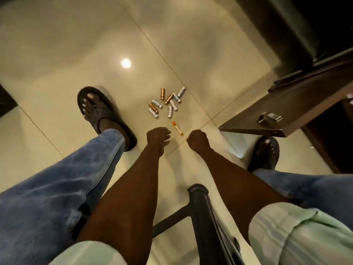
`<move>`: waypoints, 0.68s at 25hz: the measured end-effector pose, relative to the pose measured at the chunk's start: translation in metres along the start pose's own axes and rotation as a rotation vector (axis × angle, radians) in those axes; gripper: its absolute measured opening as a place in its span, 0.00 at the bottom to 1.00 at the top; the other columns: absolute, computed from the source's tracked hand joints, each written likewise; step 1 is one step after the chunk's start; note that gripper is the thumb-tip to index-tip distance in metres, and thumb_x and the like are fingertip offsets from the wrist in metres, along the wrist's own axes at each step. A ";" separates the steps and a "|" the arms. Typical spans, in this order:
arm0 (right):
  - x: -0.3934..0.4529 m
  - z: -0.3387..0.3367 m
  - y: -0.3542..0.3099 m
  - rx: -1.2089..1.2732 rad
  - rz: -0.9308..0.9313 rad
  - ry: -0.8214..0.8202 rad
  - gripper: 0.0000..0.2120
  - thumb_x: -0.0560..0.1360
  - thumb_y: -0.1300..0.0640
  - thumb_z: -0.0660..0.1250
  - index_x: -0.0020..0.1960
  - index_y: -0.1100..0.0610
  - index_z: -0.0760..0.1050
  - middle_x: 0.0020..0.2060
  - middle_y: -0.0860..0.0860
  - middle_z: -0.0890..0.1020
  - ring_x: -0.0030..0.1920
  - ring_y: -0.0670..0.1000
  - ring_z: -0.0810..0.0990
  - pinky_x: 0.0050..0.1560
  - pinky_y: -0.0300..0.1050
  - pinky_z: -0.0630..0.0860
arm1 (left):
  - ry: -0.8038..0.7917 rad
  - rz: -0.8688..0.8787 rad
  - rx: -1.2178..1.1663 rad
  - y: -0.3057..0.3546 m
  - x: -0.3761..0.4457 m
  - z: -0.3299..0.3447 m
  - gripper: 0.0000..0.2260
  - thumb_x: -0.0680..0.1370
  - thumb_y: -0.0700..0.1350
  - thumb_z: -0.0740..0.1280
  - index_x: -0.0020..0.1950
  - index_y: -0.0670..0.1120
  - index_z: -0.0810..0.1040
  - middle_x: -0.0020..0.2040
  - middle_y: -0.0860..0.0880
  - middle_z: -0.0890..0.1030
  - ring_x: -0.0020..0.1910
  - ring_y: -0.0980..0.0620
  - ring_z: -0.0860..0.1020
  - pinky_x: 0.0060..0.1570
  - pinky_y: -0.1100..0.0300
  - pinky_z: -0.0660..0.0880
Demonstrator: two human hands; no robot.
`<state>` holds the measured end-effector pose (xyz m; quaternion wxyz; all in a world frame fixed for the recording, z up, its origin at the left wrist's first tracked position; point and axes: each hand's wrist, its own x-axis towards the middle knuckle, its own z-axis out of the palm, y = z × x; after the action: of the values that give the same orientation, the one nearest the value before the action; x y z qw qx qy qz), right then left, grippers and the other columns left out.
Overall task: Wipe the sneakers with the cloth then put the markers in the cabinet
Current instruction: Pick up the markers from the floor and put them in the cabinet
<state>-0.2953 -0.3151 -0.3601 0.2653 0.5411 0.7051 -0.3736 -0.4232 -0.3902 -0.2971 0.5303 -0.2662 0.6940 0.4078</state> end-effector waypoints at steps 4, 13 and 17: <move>0.012 0.025 -0.010 -0.026 -0.114 0.136 0.11 0.76 0.56 0.66 0.53 0.62 0.75 0.52 0.59 0.79 0.54 0.59 0.78 0.49 0.46 0.73 | 0.010 -0.040 -0.138 -0.006 0.017 0.000 0.09 0.78 0.35 0.62 0.56 0.40 0.77 0.49 0.43 0.80 0.47 0.47 0.78 0.50 0.54 0.77; 0.043 0.039 -0.029 -0.132 -0.194 0.264 0.16 0.74 0.55 0.69 0.58 0.60 0.72 0.54 0.58 0.75 0.54 0.57 0.77 0.52 0.49 0.76 | 0.034 -0.023 -0.110 -0.004 0.044 0.006 0.08 0.79 0.36 0.60 0.54 0.40 0.78 0.46 0.43 0.81 0.44 0.47 0.79 0.44 0.55 0.78; 0.043 0.034 -0.036 -0.053 -0.182 0.249 0.12 0.74 0.59 0.68 0.55 0.61 0.73 0.52 0.59 0.77 0.51 0.58 0.78 0.49 0.48 0.75 | 0.085 0.000 -0.083 0.001 0.049 0.002 0.08 0.79 0.35 0.60 0.54 0.39 0.78 0.45 0.43 0.80 0.43 0.48 0.78 0.48 0.54 0.78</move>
<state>-0.3427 -0.3235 -0.4047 0.1550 0.5098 0.7883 -0.3078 -0.4375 -0.3849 -0.3438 0.4889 -0.3051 0.6984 0.4245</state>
